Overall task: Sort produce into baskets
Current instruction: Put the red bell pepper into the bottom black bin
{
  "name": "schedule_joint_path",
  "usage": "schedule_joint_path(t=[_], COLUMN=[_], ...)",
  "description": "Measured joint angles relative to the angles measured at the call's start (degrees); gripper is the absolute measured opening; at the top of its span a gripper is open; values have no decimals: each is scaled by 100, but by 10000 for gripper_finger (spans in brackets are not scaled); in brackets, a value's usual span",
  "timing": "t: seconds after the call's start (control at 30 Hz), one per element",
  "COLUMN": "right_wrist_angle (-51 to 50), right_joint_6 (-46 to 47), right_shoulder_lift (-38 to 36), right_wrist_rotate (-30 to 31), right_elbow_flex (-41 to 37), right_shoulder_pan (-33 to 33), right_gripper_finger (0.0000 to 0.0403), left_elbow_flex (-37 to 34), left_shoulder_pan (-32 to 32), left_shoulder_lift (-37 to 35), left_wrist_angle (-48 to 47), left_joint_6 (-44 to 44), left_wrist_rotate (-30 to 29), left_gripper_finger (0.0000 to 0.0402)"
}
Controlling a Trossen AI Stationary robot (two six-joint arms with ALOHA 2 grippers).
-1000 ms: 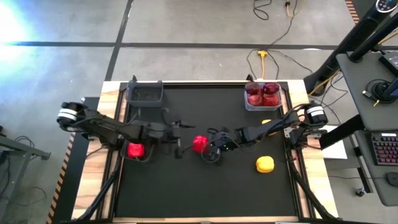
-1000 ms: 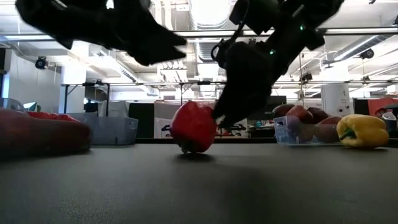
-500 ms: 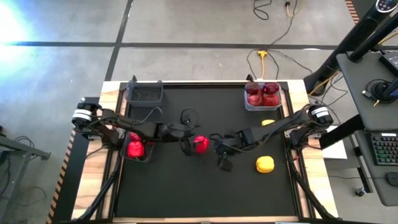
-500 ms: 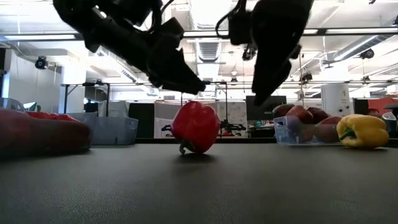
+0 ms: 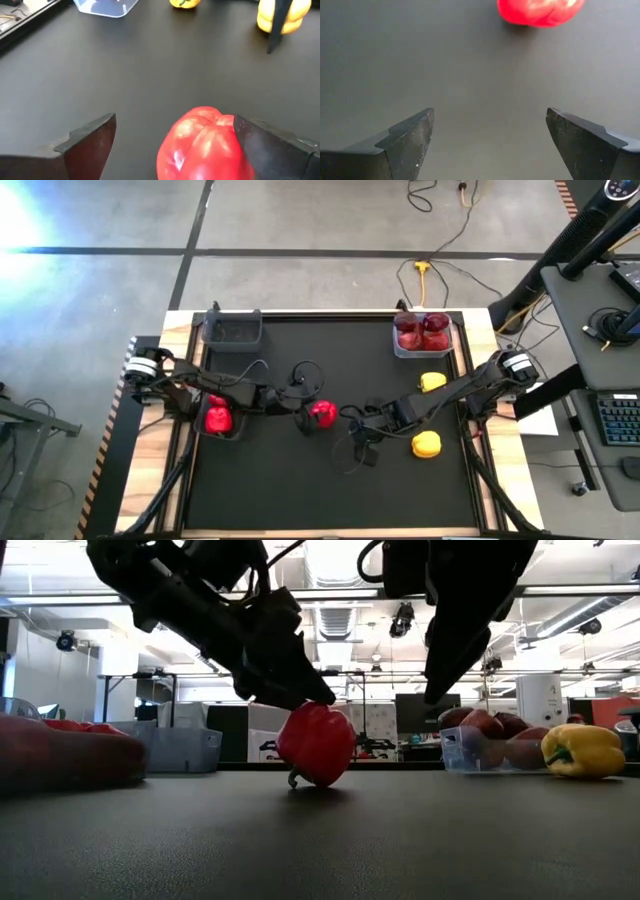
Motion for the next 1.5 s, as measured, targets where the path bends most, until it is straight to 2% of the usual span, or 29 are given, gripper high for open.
schedule_joint_path(t=[0.2, 0.4, 0.6, 0.9, 1.07, 1.27, 1.37, 1.5], right_wrist_angle=[6, 0, -9, -87, -137, -131, -127, -112], right_joint_6=[8, 79, 66, 84, 104, 254, 428, 629], right_shoulder_lift=[0, 0, 0, -72, -87, -87, -87, -87], right_wrist_rotate=[4, 4, 6, 6, 139, 358, 454, 461], right_elbow_flex=[-9, -11, -24, -28, -44, -193, -280, -400], right_shoulder_pan=[-13, -13, -13, -4, 60, 181, 250, 329], right_gripper_finger=[374, 374, 374, 374, 374, 374, 374, 374], left_elbow_flex=[-25, 23, 20, 14, 14, 14, 20, 18], left_shoulder_pan=[-144, -243, -232, -248, -316, -638, -936, -1535], left_shoulder_lift=[399, 817, 935, 766, 57, -1659, -2532, -3280], left_wrist_angle=[387, 518, 746, 747, 184, -1463, -2462, -4116], left_joint_6=[84, 231, 604, 774, 977, 1246, 938, 102], left_wrist_rotate=[288, 310, 243, 202, 43, -389, -396, -396], left_gripper_finger=[397, 398, 397, 334, 334, 333, 333, 336])
